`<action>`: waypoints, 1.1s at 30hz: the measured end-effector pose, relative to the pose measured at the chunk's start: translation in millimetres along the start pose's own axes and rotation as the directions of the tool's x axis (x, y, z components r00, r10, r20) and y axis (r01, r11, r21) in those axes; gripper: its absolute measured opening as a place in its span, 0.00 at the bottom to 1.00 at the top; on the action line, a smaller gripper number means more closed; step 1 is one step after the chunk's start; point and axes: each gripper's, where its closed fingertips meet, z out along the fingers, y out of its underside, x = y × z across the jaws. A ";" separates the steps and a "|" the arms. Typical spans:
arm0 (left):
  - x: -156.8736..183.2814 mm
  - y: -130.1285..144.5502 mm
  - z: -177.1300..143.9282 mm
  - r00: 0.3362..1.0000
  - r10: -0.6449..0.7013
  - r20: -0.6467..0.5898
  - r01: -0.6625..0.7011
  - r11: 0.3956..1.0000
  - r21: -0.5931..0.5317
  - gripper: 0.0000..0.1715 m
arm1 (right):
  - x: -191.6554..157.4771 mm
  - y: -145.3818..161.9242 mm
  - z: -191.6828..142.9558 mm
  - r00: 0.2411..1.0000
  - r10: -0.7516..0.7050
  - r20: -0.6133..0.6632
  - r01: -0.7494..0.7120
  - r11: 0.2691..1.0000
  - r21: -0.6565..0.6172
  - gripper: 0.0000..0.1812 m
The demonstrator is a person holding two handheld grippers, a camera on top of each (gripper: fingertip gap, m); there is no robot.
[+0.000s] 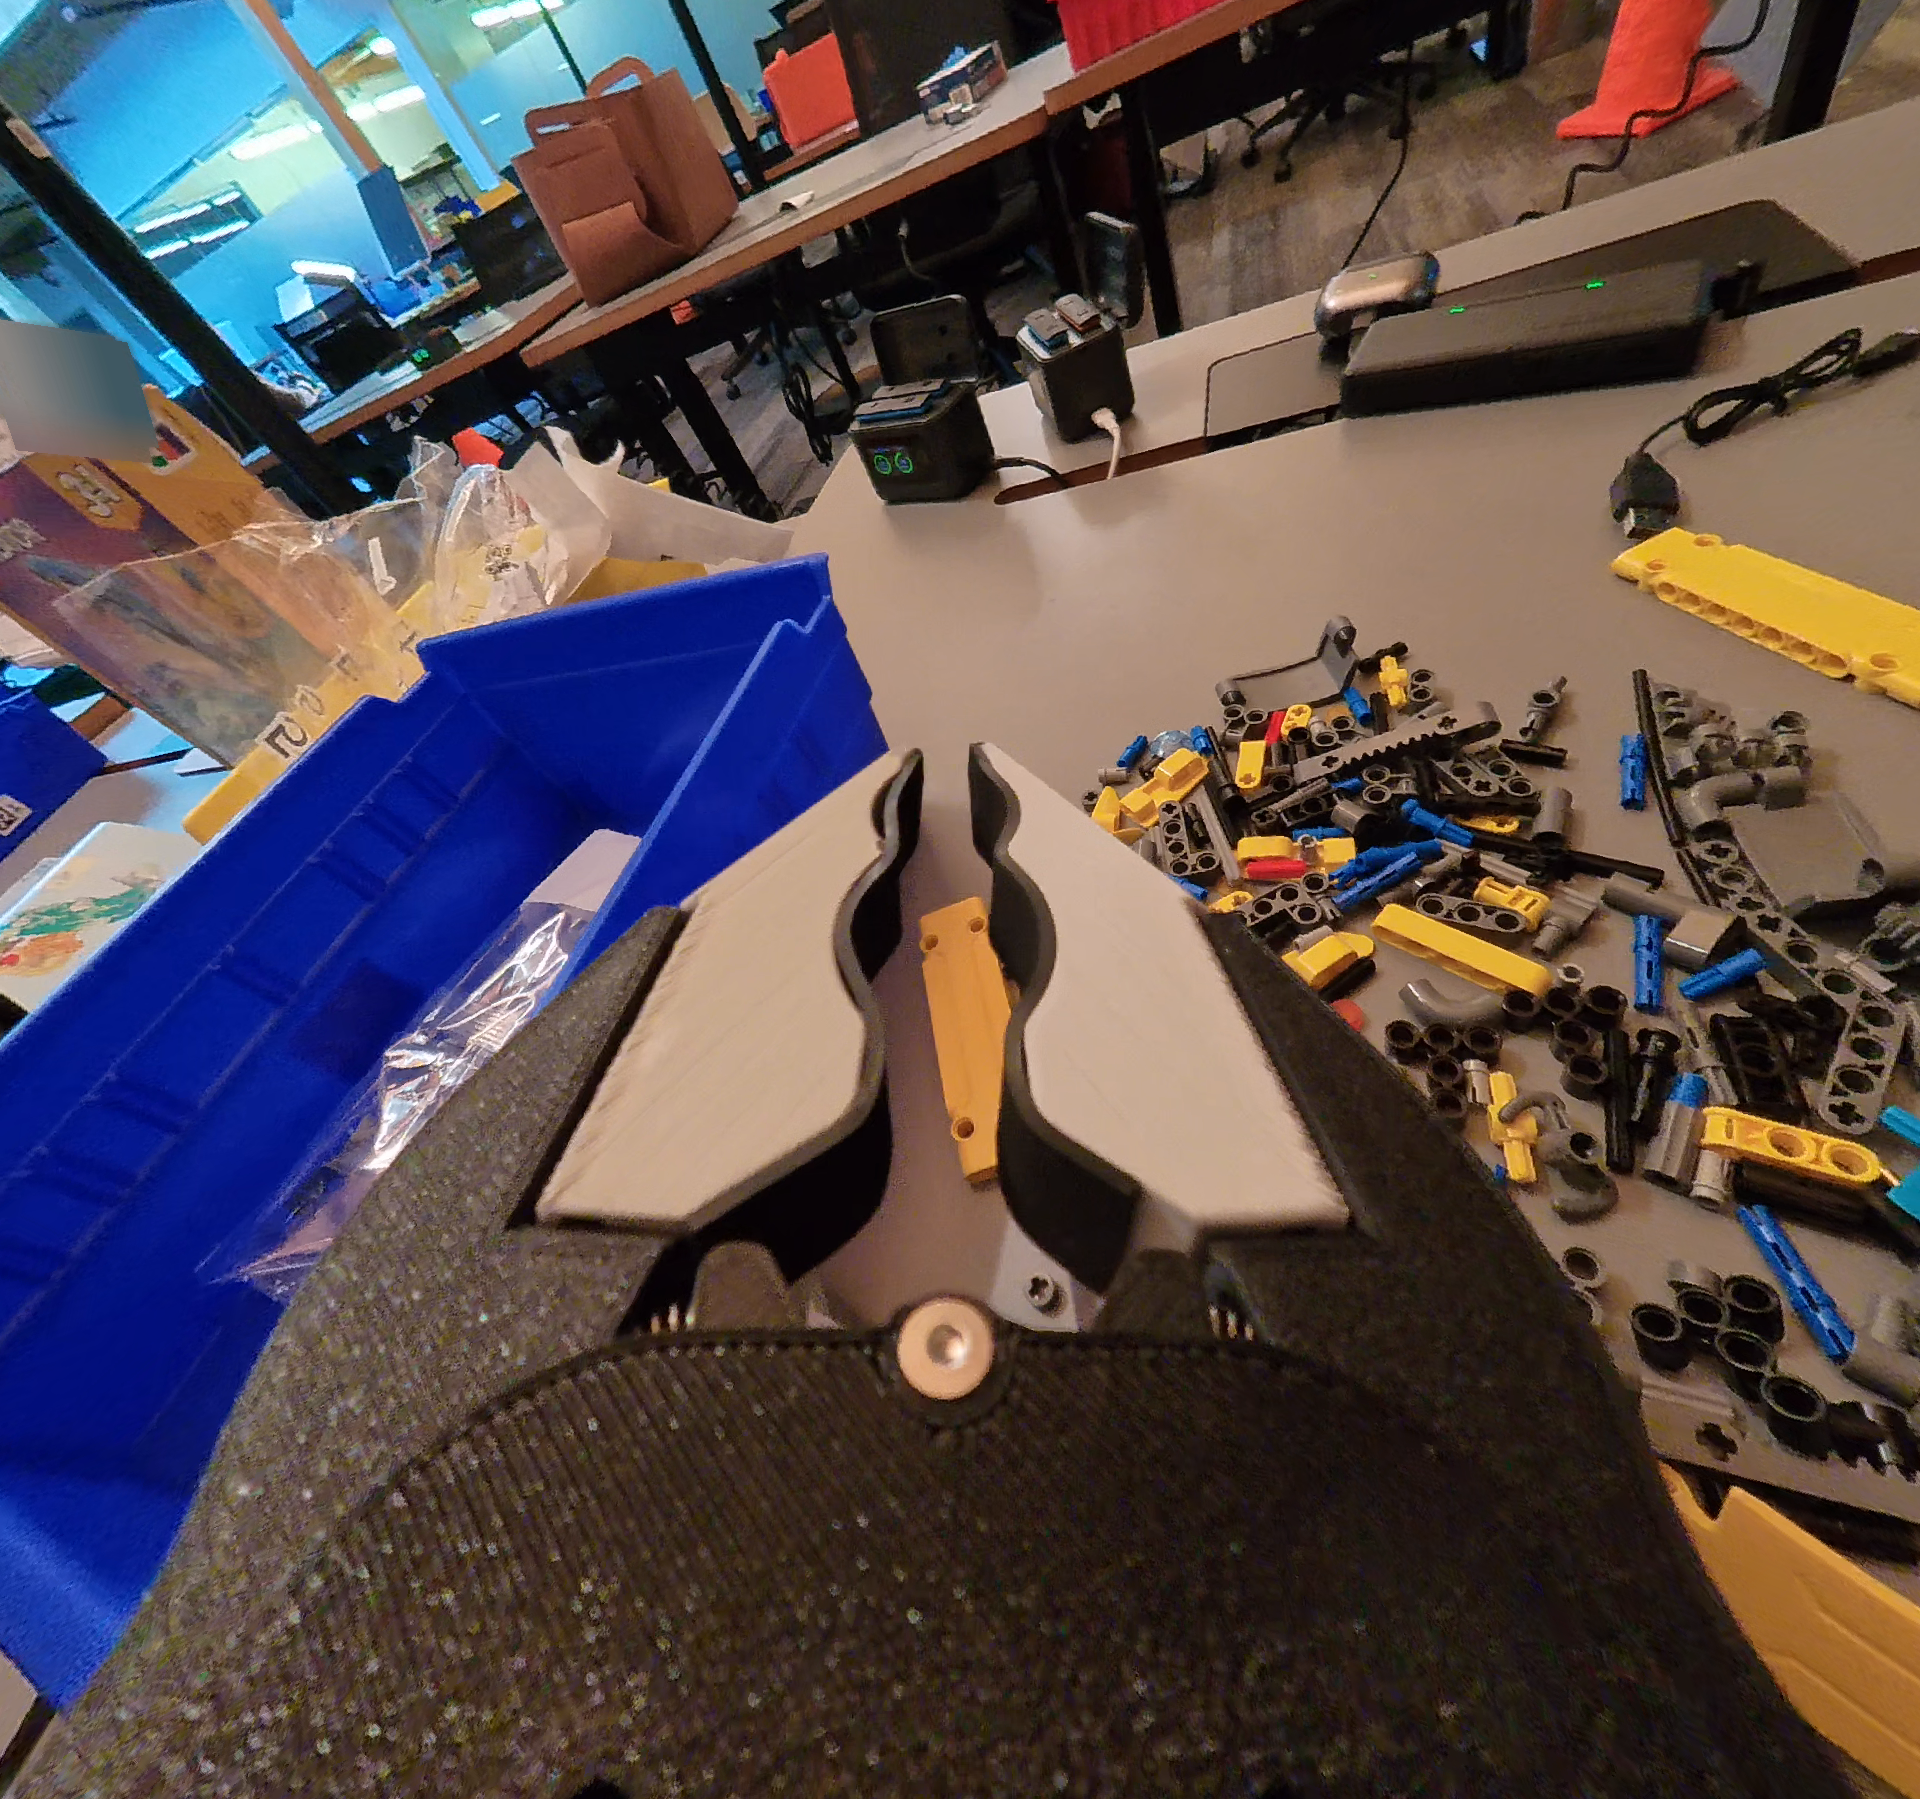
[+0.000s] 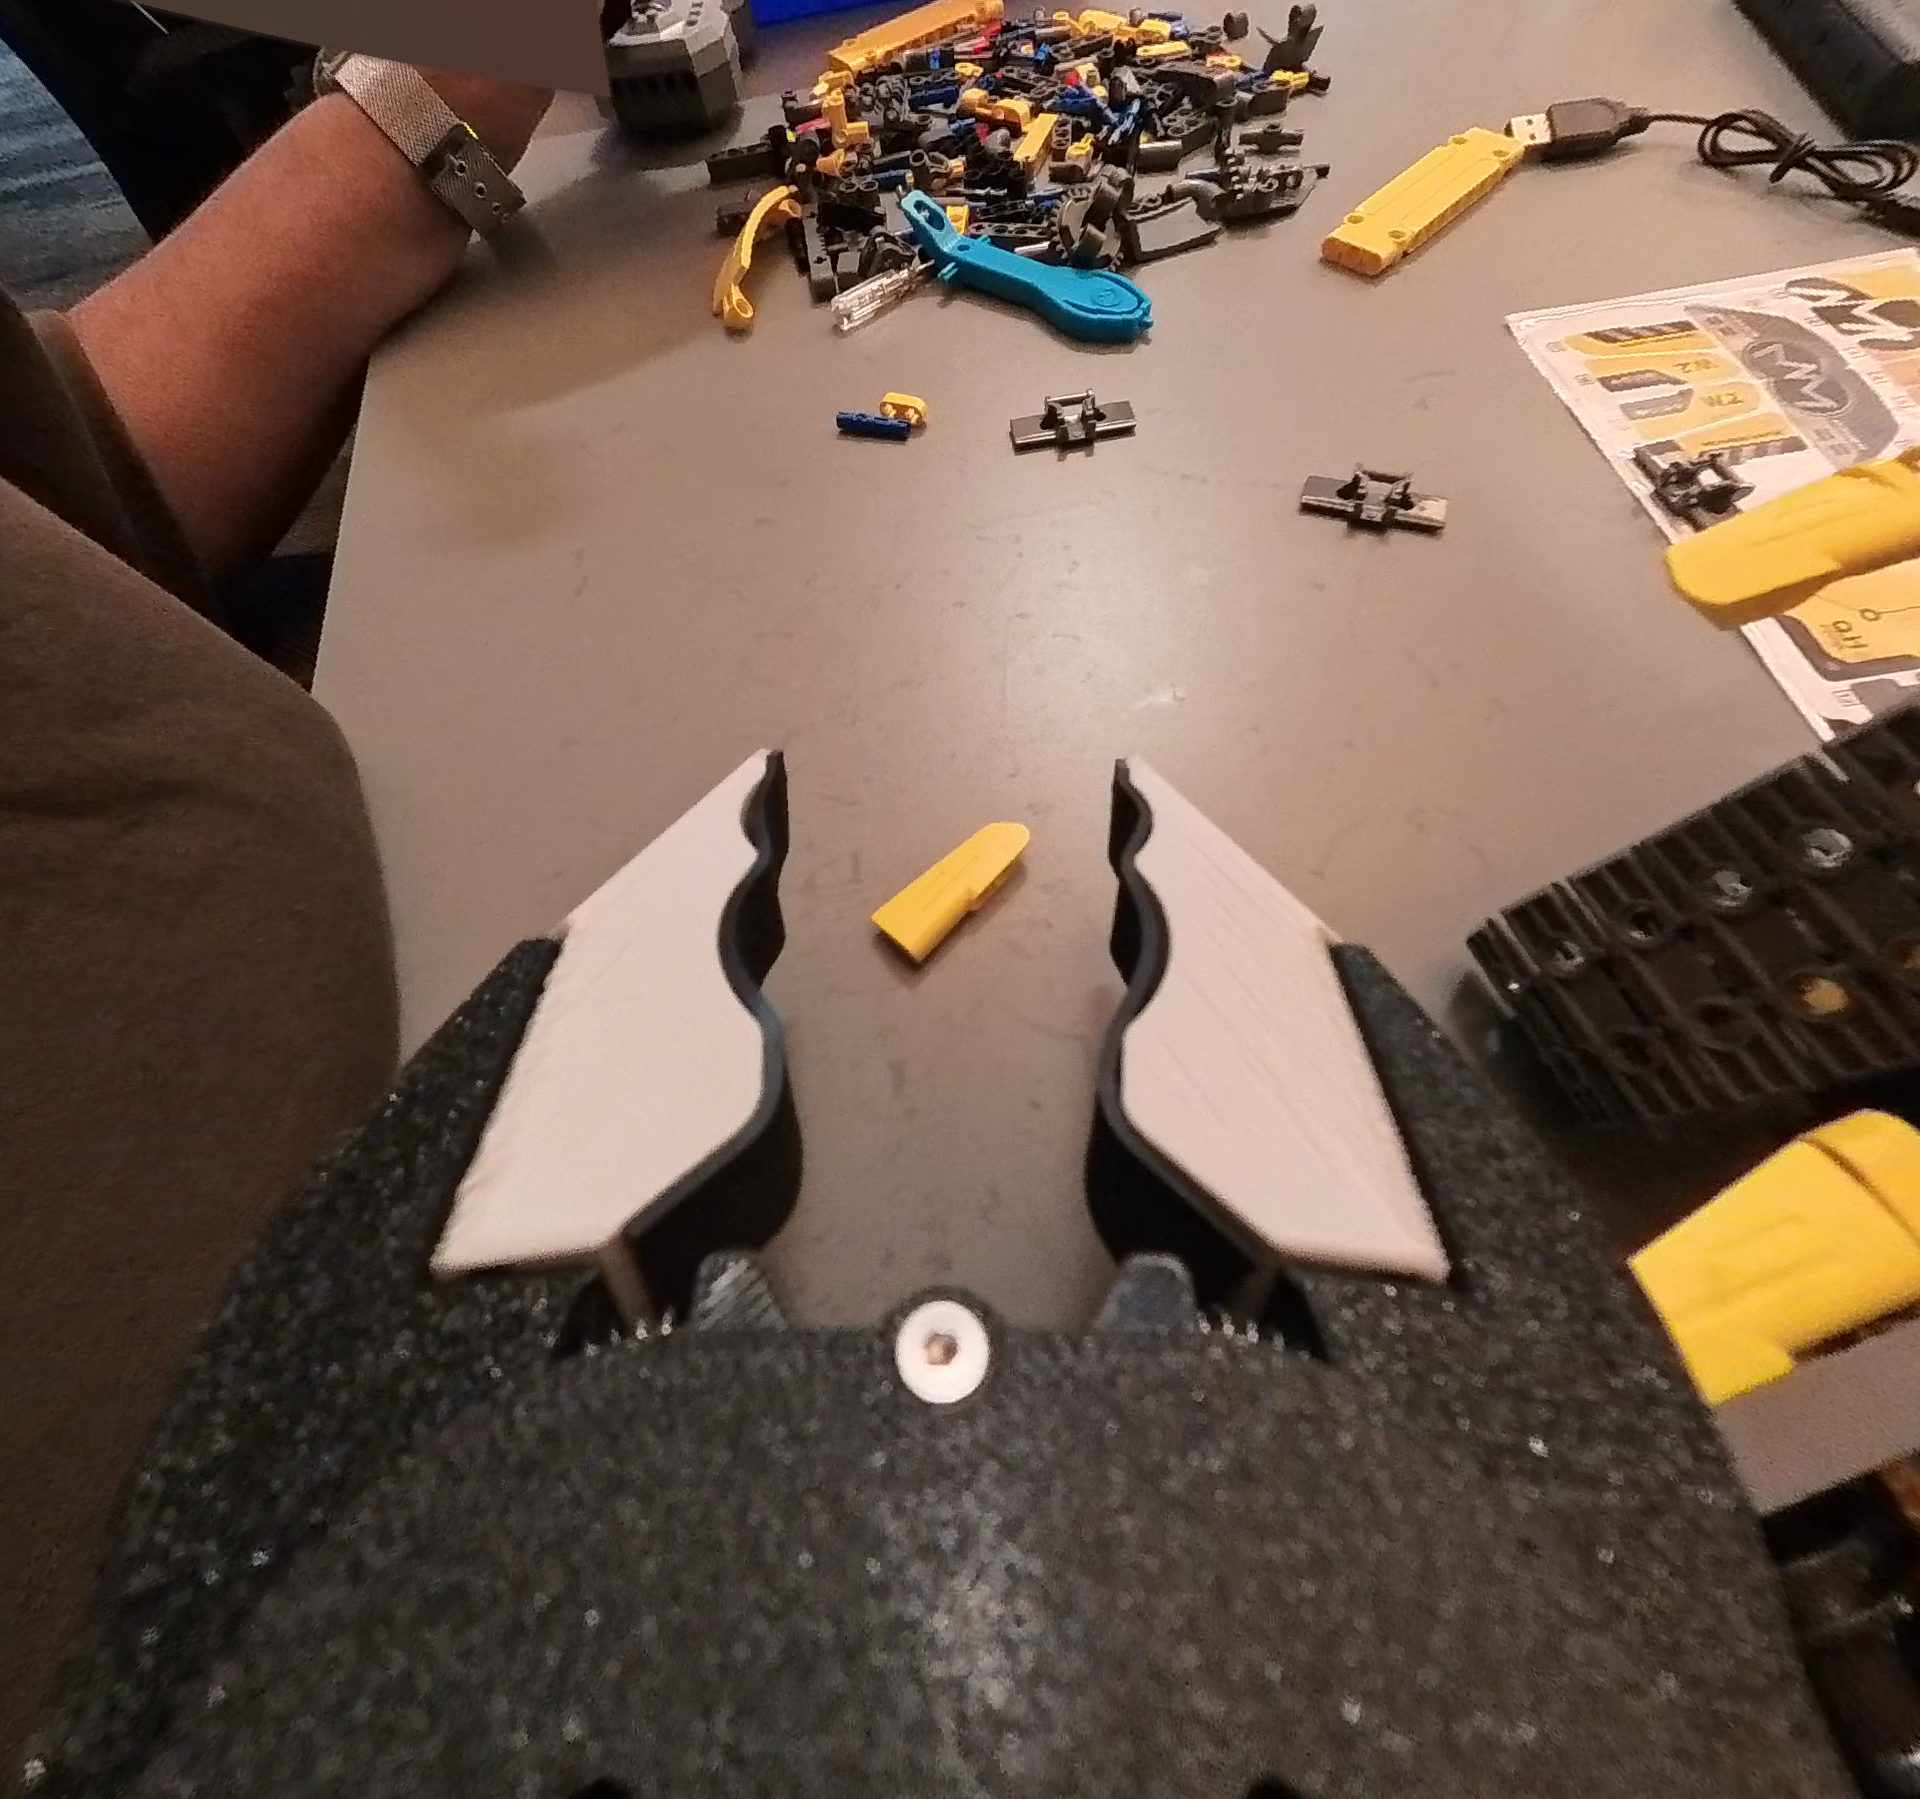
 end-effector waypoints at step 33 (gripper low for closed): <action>35.9 99.1 19.1 0.885 -0.240 -0.399 -0.169 0.633 -0.756 0.02 | 2.4 -3.2 -3.3 0.999 0.045 0.028 -0.046 0.999 0.029 0.35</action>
